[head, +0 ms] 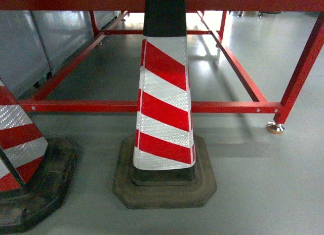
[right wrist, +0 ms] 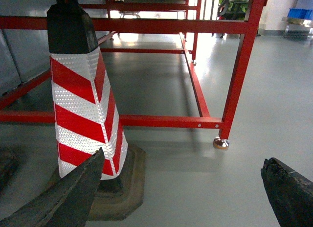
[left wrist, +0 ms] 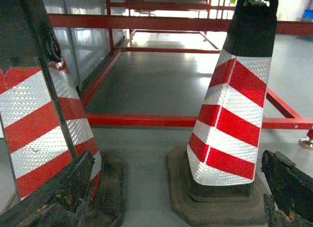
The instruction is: Sort blue parts and orange caps into right shelf containers
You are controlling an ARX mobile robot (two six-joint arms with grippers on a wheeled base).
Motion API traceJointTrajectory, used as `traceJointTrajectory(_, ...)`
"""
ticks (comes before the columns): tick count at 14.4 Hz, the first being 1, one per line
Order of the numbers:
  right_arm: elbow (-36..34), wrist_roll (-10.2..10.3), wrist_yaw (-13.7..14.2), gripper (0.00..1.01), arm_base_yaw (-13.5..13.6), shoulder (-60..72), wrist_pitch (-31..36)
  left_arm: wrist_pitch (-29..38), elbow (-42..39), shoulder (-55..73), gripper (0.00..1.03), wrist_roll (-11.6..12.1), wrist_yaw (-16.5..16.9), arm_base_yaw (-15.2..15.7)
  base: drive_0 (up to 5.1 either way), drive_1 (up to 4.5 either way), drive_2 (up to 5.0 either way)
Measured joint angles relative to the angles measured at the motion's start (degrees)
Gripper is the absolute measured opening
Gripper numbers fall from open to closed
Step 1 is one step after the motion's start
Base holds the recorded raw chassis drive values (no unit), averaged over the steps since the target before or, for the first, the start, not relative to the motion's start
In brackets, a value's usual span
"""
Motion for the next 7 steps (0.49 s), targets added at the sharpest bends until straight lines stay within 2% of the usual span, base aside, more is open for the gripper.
traceJointTrajectory(7,0.0,0.0,0.0,0.98,0.0,0.0,0.0,0.0,0.0,0.0,0.98,0.0,0.0,0.0,0.0,0.0,0.0)
